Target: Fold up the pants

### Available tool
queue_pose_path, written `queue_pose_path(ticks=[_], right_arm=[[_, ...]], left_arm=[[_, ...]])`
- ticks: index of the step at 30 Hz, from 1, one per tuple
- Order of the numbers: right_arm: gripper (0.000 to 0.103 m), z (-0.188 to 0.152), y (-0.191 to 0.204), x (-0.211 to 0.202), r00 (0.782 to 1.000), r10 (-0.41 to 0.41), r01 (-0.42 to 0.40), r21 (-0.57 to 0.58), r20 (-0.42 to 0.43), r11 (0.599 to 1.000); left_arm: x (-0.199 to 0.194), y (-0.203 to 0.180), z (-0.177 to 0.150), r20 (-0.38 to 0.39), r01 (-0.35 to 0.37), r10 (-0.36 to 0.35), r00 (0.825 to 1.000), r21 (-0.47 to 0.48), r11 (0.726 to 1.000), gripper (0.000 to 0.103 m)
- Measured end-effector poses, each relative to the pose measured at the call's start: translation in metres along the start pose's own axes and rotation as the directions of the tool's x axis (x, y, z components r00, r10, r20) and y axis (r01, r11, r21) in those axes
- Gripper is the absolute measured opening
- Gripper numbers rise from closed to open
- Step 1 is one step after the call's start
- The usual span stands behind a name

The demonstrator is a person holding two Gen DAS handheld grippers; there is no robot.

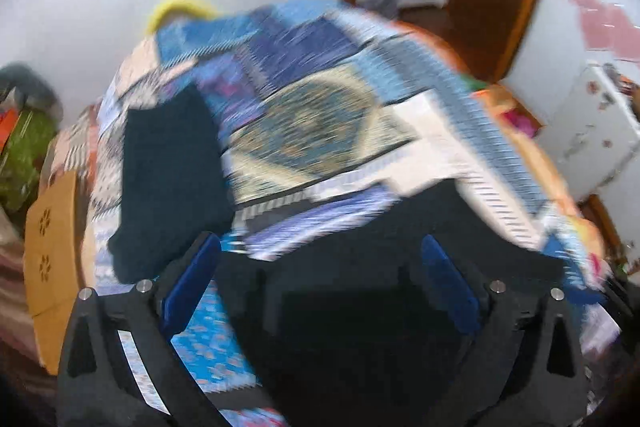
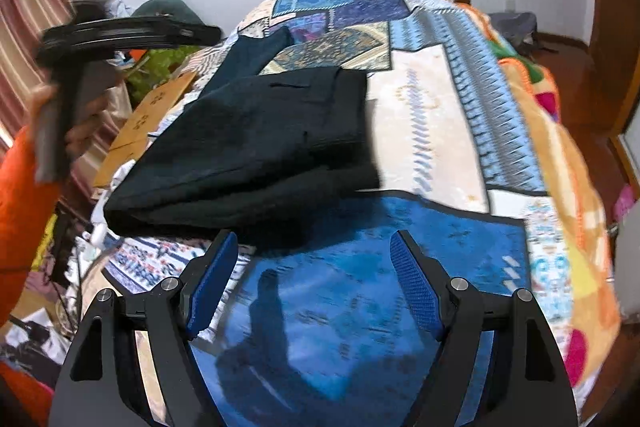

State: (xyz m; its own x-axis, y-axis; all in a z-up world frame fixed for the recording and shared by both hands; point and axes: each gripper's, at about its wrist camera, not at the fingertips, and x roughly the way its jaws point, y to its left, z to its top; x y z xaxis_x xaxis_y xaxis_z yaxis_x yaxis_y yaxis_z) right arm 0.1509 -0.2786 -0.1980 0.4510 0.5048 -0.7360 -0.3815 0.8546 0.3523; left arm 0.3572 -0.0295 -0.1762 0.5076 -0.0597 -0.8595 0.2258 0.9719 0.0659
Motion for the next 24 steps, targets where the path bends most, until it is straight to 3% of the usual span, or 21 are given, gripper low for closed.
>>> queue_pose_path(ticks=[2, 8, 13, 18, 24], right_arm=[[0.075, 0.000, 0.003, 0.009, 1.000, 0.022, -0.022, 0.013, -0.010, 1.000], [0.058, 0.012, 0.012, 0.033, 0.997, 0.022, -0.026, -0.051, -0.069, 0.998], [0.057, 0.032, -0.002, 0.045, 0.996, -0.033, 0.025, -0.091, -0.085, 0.995], [0.058, 0.049, -0.031, 0.033, 0.975, -0.220, 0.220, -0.032, -0.008, 0.975], [0.058, 0.047, -0.041, -0.007, 0.969, -0.241, 0.242, -0.006, 0.053, 0.970]], left_arm=[[0.021, 0.020, -0.002, -0.037, -0.045, 0.045, 0.998, -0.017, 0.999, 0.101], [0.091, 0.063, -0.032, -0.201, -0.146, 0.136, 0.970, -0.038, 0.989, 0.101], [0.090, 0.069, -0.064, -0.193, -0.170, 0.171, 0.966, 0.025, 0.985, 0.102], [0.056, 0.076, -0.103, -0.191, -0.097, 0.090, 0.977, -0.030, 0.995, 0.102], [0.008, 0.061, -0.156, -0.154, 0.019, -0.039, 0.987, -0.129, 0.991, 0.102]])
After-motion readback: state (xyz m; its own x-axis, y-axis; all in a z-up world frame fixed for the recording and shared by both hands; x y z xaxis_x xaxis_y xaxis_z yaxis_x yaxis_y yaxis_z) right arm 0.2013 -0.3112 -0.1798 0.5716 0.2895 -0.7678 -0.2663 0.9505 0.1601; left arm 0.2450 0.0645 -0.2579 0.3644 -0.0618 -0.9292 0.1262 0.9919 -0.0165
